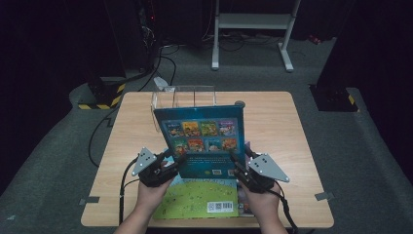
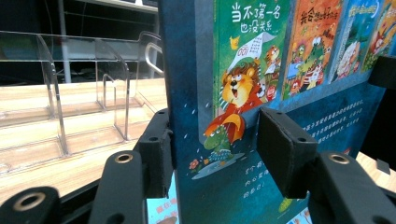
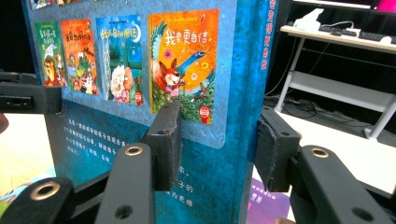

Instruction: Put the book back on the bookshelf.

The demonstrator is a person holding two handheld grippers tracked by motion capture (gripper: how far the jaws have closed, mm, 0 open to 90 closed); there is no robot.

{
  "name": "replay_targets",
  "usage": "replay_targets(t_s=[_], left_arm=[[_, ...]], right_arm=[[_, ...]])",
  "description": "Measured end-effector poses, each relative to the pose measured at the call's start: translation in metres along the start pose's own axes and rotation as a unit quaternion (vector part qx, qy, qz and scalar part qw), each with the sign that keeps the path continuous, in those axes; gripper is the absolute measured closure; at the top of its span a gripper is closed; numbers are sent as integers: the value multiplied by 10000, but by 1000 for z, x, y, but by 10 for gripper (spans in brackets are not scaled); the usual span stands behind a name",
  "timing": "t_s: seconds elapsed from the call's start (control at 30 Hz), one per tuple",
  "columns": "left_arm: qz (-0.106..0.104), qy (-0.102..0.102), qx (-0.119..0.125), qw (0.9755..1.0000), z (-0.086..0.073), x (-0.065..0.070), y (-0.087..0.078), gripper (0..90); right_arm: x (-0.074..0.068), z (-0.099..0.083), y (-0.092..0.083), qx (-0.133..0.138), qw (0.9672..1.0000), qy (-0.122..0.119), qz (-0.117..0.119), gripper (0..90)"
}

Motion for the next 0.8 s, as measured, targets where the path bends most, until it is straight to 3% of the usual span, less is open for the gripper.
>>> replay_targets(t_s=[0.37,0.63,0.8], left_arm=[[20,59,95,9999,9,-9,9,476],[1,-10,-69,10000,-2,-14,15,471],[-19,48,-47,10000,-4,-14,14,471]], right_arm=[[5,11,13,158,9998,-101,-22,557],[4,3,17,96,9998,-142,-56,557],[5,-2,15,115,9999,-89,-35,558]])
Point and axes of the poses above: each handheld gripper's, and its own axes: y roughly forward along the jaws, z roughly out of its top, x roughly to its right, the point moved 1 cm from there along y, roughly forward along the jaws, and after that the axes turned 15 degrees about -z, right-handed, at the moved point
